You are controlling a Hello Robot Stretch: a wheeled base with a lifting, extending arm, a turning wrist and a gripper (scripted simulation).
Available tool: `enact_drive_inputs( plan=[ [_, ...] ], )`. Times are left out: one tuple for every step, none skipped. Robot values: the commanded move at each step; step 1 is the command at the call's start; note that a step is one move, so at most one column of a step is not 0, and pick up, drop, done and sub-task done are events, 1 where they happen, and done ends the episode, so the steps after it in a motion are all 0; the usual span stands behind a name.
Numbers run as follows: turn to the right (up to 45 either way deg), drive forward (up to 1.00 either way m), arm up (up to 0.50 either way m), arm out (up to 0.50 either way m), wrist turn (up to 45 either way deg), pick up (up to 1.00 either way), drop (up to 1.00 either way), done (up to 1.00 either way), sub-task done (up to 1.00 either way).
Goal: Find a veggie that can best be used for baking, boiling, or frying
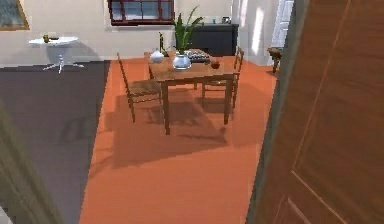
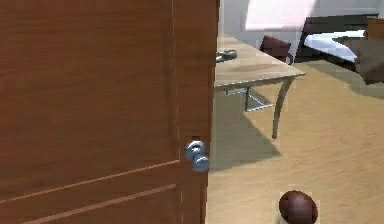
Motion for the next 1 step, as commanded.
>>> enact_drive_inputs(
  plan=[
    [0.0,0.45,0.0,0.0,0.0,0.0,0.0,0.0,0.0]
  ],
)
